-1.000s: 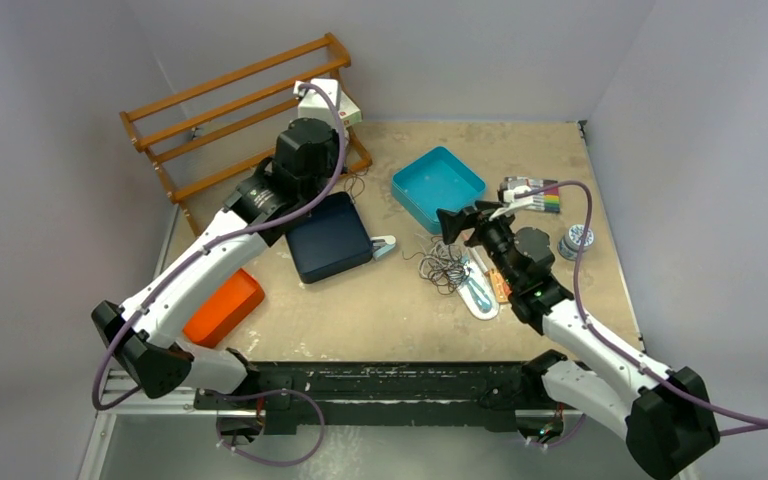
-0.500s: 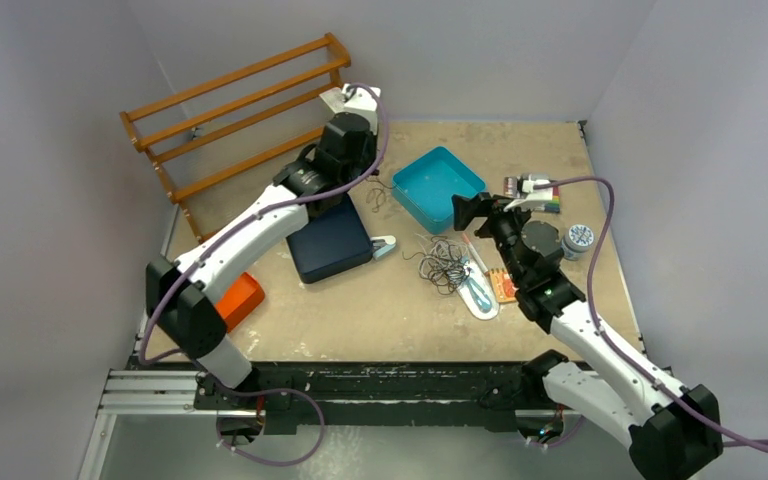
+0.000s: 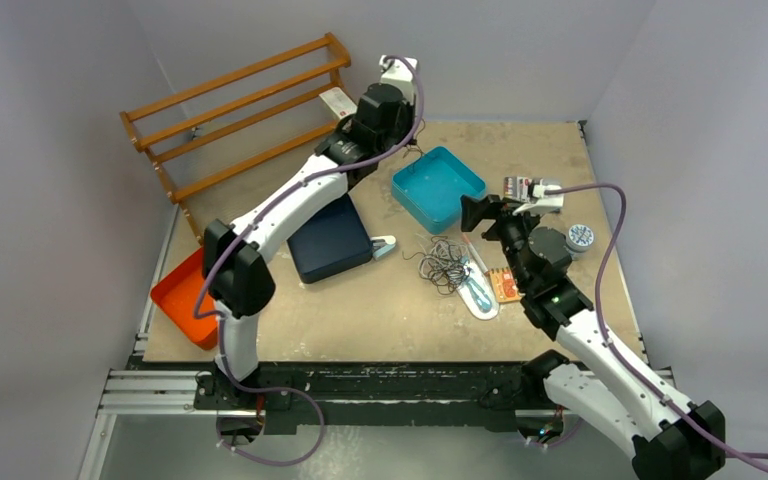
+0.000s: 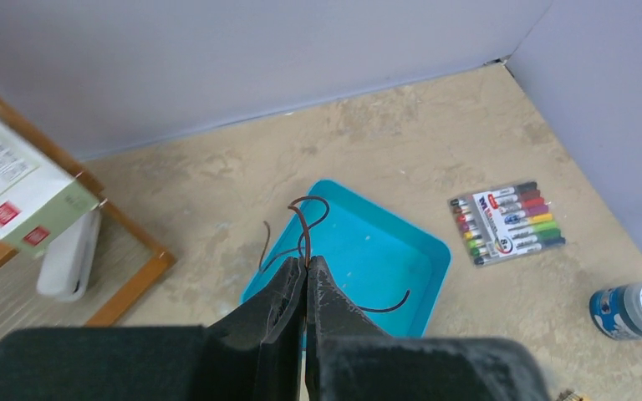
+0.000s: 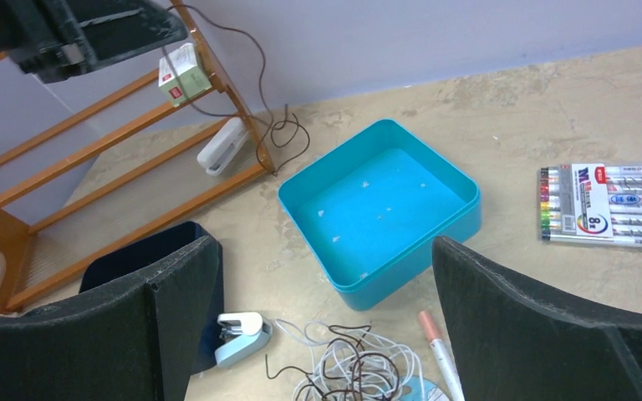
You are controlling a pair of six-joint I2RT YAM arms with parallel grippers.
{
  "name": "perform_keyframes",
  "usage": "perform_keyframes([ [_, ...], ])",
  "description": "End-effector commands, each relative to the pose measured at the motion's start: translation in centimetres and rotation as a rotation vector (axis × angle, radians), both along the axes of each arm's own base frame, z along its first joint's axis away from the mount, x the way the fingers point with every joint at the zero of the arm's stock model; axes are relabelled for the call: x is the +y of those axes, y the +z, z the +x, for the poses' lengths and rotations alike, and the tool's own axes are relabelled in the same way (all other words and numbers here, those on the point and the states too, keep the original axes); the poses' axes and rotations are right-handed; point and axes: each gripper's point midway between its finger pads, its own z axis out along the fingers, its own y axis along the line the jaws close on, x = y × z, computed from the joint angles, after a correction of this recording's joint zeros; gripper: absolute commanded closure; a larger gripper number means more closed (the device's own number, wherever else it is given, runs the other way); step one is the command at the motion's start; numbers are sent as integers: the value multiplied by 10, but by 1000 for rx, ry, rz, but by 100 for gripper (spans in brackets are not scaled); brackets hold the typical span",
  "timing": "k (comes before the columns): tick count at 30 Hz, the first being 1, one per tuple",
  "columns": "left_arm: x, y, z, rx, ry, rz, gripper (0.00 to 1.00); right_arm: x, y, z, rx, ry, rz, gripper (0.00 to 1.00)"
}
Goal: Untangle the cables
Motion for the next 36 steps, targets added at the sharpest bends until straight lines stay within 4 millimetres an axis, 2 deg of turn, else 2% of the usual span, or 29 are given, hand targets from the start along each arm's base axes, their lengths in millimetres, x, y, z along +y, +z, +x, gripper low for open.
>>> perform_keyframes([
  [1, -27, 18, 17, -66, -69, -64, 100, -7, 9, -2, -31, -35, 9, 1],
  [6, -47, 3, 32, -64, -113, -59, 100, -11, 9, -3, -33, -52, 7, 1],
  [12, -61, -34, 46, -29, -126, -30, 100, -15, 7, -4, -25, -69, 1, 1],
  [21, -73, -121, 58, 76, -146, 45, 100, -14, -1, -2, -4, -70, -11, 1],
  [24, -77, -144, 60, 104, -156, 65, 100, -11, -4, 0, 6, -60, -13, 1],
  [32, -83, -185, 62, 157, -176, 96, 100, -7, -8, 2, 20, -47, -13, 1],
  [36, -83, -193, 60, 178, -187, 114, 100, -5, -9, 2, 24, -37, -14, 1],
])
